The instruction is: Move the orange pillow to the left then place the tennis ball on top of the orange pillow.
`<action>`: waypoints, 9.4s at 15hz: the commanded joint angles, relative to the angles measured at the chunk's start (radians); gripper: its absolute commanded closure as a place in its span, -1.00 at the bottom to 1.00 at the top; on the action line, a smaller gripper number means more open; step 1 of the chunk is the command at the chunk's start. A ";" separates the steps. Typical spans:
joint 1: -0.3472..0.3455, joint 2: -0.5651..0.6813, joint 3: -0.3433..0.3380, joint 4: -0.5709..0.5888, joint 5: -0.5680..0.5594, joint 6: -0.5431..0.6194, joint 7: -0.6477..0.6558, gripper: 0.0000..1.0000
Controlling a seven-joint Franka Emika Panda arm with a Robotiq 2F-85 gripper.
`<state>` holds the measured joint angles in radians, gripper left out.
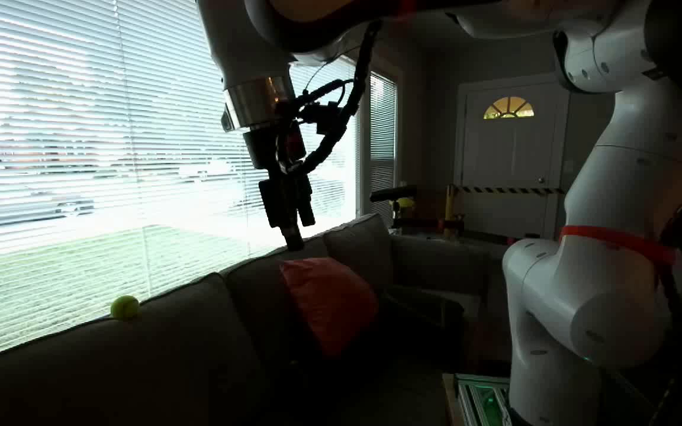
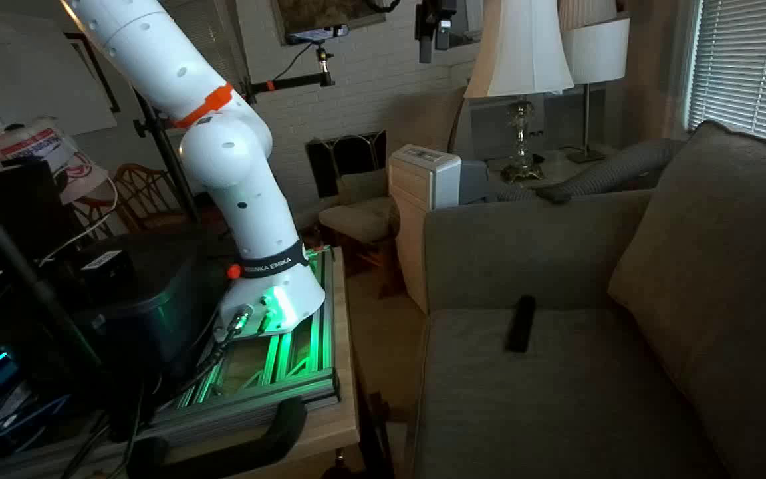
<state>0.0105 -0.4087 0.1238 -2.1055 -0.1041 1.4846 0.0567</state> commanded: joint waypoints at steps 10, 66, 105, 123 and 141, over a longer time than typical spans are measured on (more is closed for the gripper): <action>-0.017 0.013 -0.033 -0.032 -0.125 0.057 0.028 -1.00; -0.354 1.422 -0.632 0.990 -0.418 0.810 0.799 -1.00; -0.341 1.455 -0.550 1.048 -0.403 0.705 0.755 -1.00; -0.346 1.437 -0.690 0.900 -0.442 0.708 0.774 0.64; -0.024 0.818 -0.728 0.664 -0.478 -0.021 0.054 0.94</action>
<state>-0.0717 0.5187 -0.6035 -1.4409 -0.5846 1.6593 0.2457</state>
